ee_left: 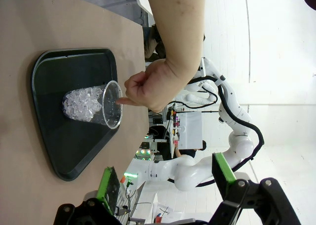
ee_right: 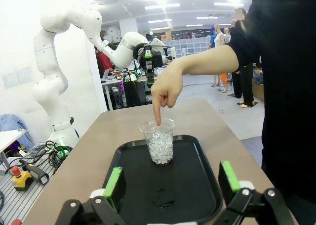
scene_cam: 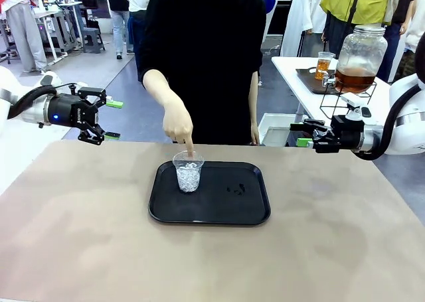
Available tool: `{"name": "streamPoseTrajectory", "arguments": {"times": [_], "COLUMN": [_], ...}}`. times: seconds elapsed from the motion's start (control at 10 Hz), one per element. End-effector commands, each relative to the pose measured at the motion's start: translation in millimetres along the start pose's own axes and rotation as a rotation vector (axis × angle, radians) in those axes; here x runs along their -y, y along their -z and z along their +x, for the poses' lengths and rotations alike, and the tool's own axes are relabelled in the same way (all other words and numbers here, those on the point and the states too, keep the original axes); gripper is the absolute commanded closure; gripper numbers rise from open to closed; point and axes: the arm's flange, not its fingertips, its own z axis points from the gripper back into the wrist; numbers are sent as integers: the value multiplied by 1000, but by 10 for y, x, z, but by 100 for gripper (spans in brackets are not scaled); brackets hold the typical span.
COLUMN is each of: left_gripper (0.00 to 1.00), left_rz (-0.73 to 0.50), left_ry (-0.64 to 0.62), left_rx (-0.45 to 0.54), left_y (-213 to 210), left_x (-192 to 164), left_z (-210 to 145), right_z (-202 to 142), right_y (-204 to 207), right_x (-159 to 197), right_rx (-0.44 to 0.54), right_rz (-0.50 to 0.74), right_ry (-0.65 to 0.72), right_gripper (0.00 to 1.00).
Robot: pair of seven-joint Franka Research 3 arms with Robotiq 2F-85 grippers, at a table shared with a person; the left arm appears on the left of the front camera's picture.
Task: Pour the drink into the iced cup.
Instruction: Pick up the iced cup indicated by the human and present it to them.
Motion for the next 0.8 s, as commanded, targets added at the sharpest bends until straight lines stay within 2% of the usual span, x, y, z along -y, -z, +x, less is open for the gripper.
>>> {"name": "streamPoseTrajectory", "arguments": {"times": [0.0,0.4,0.5,0.7], "left_gripper": [0,0,0,0], "left_rz": [0,-68,-58,-47], "left_ry": [0,439,535,680], "left_rx": [0,-15,-5,-54], "left_y": [0,-41,-63,-89], "left_x": [0,79,58,33], "left_z": [0,145,149,110], "right_z": [30,30,30,30], "right_y": [-2,-2,-2,-2], "right_x": [19,19,19,19], "right_rx": [0,0,0,0], "right_rz": [1,1,1,1], "right_ry": [-7,-7,-7,-7], "right_gripper": [0,0,0,0]}}
